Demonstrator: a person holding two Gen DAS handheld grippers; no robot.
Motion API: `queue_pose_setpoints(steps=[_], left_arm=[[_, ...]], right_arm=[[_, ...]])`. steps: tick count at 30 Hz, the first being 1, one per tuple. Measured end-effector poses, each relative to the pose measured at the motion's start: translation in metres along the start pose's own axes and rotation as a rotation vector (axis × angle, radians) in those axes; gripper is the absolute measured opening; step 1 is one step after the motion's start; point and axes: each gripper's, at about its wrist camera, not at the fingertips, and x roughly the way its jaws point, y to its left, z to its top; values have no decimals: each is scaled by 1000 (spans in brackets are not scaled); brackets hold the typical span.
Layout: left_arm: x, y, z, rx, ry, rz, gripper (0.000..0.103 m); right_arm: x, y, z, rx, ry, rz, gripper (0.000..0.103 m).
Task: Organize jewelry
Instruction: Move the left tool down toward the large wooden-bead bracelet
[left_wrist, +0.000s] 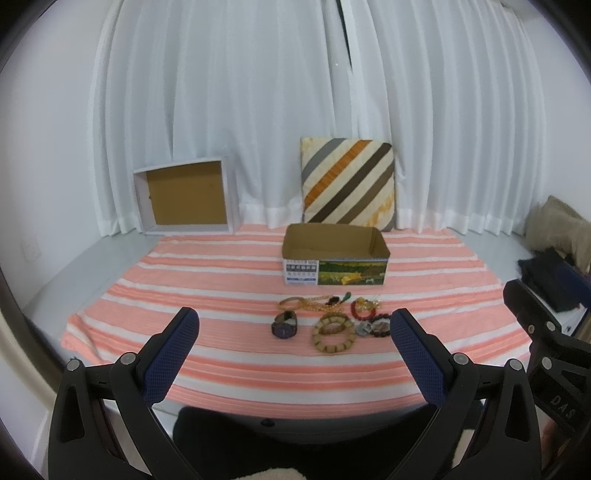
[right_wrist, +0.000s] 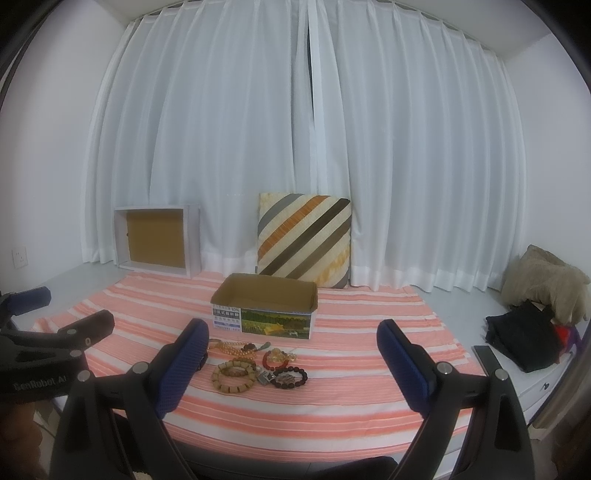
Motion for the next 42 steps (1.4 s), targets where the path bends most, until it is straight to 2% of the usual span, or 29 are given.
queue_pose_setpoints(steps=[11, 14, 19, 26, 30, 37, 40, 42], left_arm=[[16, 2, 4, 27, 31, -9, 103], [26, 6, 2, 14, 60, -54, 103], [49, 17, 2, -14, 117, -79, 103], [102, 23, -8, -45, 273, -160, 103], [125, 17, -16, -31, 329, -179, 103], [159, 22, -29, -108, 364, -171, 103], [182, 26, -40, -151, 422, -172, 102], [204, 24, -50, -126, 481, -168, 102]], right_arm=[[6, -4, -4, 11, 18, 4, 94], [11, -6, -5, 15, 28, 11, 94], [23, -14, -7, 22, 49, 36, 94], [51, -21, -16, 14, 63, 53, 94], [76, -25, -27, 24, 117, 58, 94], [108, -29, -51, 11, 178, 94, 94], [128, -32, -69, 6, 192, 102, 94], [144, -33, -86, -13, 209, 99, 94]])
